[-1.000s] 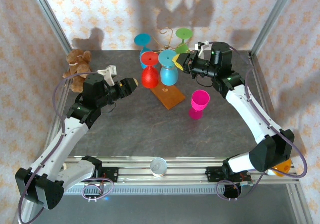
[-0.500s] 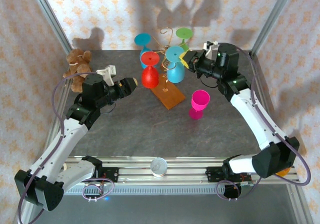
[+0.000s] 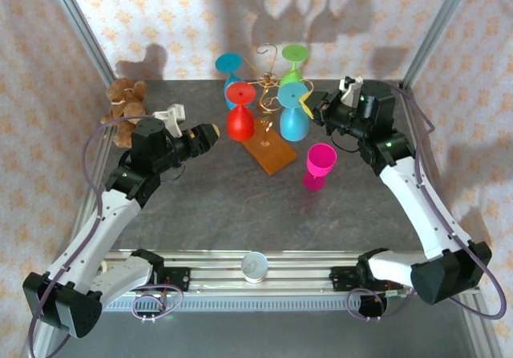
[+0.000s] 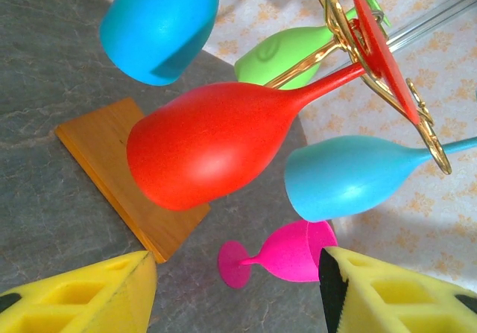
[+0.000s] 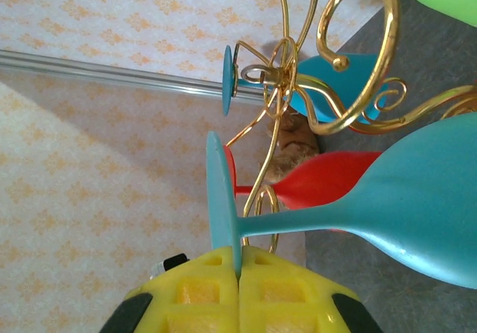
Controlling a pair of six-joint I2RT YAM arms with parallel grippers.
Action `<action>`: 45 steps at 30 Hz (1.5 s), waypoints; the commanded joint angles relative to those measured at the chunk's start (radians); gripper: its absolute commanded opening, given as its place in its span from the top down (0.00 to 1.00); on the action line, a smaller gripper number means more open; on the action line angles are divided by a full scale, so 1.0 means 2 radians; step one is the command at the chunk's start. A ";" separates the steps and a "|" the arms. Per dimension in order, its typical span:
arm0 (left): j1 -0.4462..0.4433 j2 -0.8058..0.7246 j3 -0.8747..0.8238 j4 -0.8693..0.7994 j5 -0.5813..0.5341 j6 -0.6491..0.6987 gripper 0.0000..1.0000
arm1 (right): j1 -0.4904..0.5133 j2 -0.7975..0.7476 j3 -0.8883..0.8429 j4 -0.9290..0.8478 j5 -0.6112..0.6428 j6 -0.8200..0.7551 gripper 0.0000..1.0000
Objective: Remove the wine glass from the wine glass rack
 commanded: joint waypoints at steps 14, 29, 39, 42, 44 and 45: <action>0.002 -0.043 0.036 -0.139 -0.044 -0.016 0.42 | 0.029 -0.072 -0.008 -0.127 -0.045 -0.112 1.00; 0.002 -0.061 0.022 -0.236 -0.034 -0.027 0.43 | 0.209 -0.032 -0.016 -0.188 0.045 -0.257 1.00; 0.002 -0.088 -0.028 -0.246 -0.017 -0.051 0.42 | 0.347 0.048 -0.021 -0.175 0.218 -0.370 1.00; 0.002 -0.090 -0.044 -0.242 0.003 -0.061 0.42 | 0.384 0.071 -0.032 -0.151 0.277 -0.406 1.00; 0.002 -0.092 -0.057 -0.234 0.018 -0.072 0.42 | 0.406 0.081 -0.049 -0.124 0.316 -0.426 1.00; 0.002 -0.093 -0.065 -0.230 0.026 -0.077 0.42 | 0.417 0.088 -0.056 -0.112 0.340 -0.436 1.00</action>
